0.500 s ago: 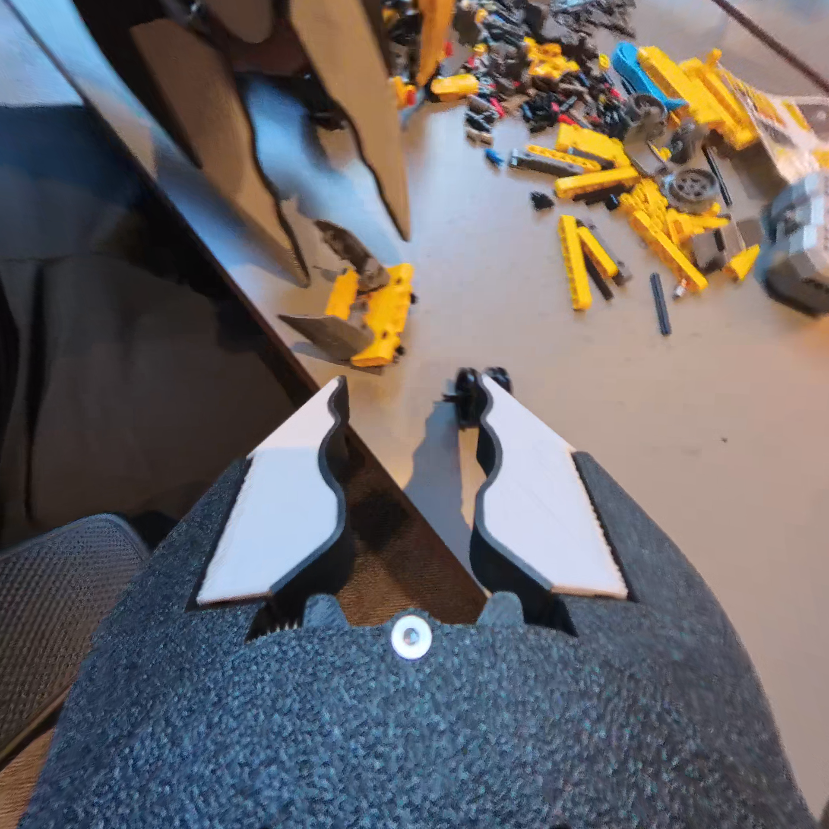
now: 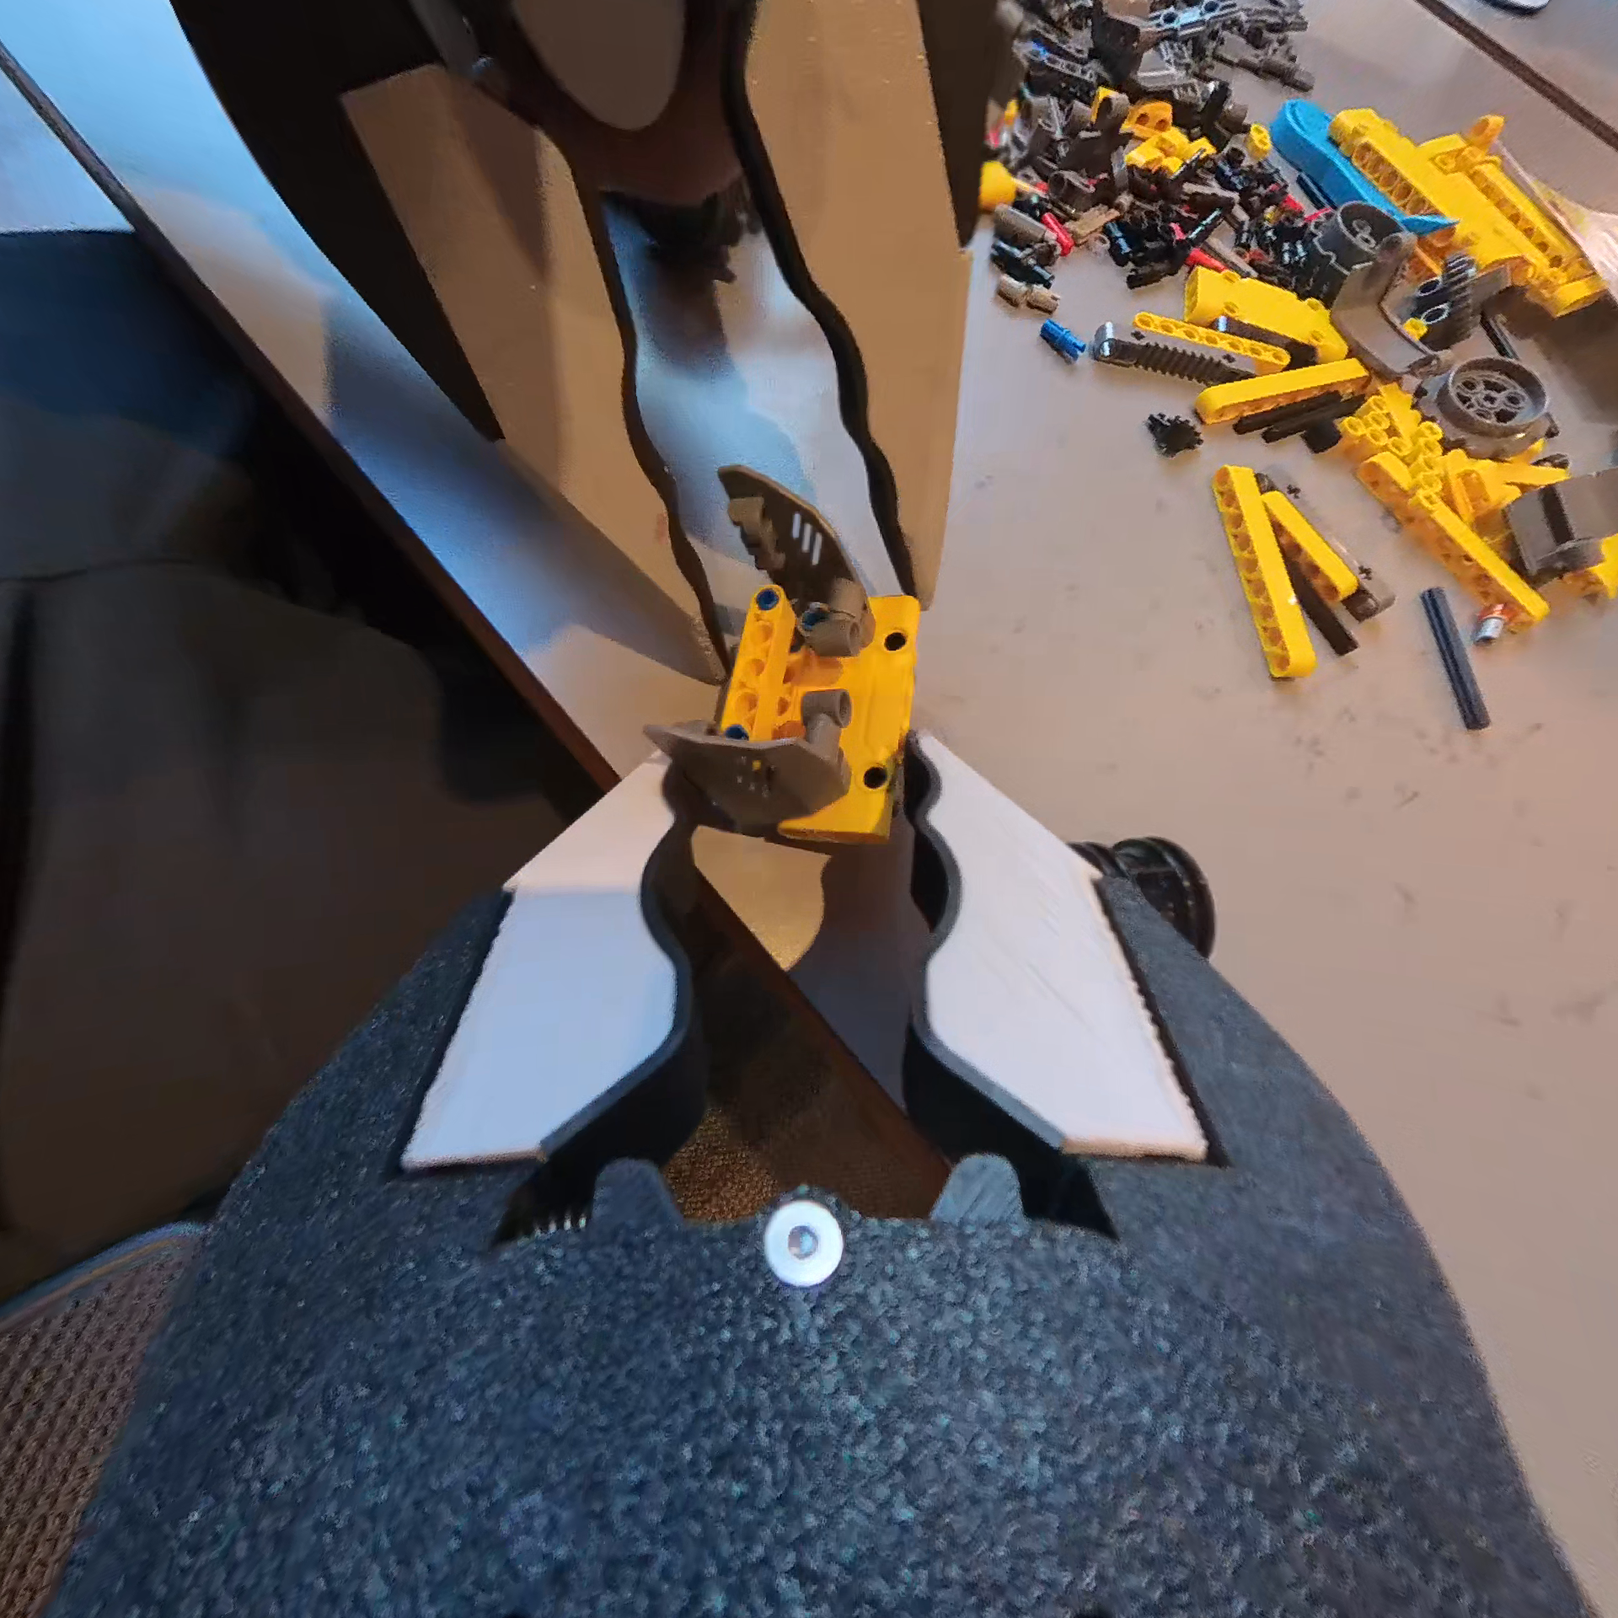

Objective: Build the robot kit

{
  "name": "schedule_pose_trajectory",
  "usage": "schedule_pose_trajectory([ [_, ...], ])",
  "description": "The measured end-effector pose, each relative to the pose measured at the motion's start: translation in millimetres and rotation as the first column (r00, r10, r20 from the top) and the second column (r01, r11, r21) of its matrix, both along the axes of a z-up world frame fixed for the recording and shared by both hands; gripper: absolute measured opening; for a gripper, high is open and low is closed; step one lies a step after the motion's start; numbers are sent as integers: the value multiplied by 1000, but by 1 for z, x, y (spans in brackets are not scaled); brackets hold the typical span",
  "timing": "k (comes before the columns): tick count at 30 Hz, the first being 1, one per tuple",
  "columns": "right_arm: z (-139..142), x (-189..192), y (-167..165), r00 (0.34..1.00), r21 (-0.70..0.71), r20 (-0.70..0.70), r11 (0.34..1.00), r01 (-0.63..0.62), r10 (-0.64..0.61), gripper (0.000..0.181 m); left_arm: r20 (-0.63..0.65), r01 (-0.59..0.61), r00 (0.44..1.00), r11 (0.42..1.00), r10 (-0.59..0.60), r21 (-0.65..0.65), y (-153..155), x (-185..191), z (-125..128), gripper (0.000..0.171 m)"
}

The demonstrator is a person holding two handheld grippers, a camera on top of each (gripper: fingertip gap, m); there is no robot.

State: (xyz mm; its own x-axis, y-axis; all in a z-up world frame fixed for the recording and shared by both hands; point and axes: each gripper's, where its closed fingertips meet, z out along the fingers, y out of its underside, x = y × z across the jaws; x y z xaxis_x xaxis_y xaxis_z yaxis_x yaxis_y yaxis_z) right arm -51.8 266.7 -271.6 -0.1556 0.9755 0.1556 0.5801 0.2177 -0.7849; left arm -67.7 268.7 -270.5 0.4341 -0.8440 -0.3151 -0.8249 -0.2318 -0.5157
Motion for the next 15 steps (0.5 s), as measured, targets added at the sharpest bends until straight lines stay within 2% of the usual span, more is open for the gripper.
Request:
schedule_pose_trajectory([
  [5,0,0,1,999,-87,-36,996,-9,5,38,-1,20,1000,999,-20,39,-8,-4,2,48],
  [8,16,-1,-8,990,-166,-128,983,-73,52,38,46,45,998,998,-47,49,-15,0,7,54],
  [11,33,-1,-22,968,-198,-224,967,-162,116,38,174,50,983,998,-57,45,-21,10,21,55],
  [15,40,-3,-34,947,-196,-269,952,-235,178,38,408,77,910,997,-74,8,-36,22,49,42],
])
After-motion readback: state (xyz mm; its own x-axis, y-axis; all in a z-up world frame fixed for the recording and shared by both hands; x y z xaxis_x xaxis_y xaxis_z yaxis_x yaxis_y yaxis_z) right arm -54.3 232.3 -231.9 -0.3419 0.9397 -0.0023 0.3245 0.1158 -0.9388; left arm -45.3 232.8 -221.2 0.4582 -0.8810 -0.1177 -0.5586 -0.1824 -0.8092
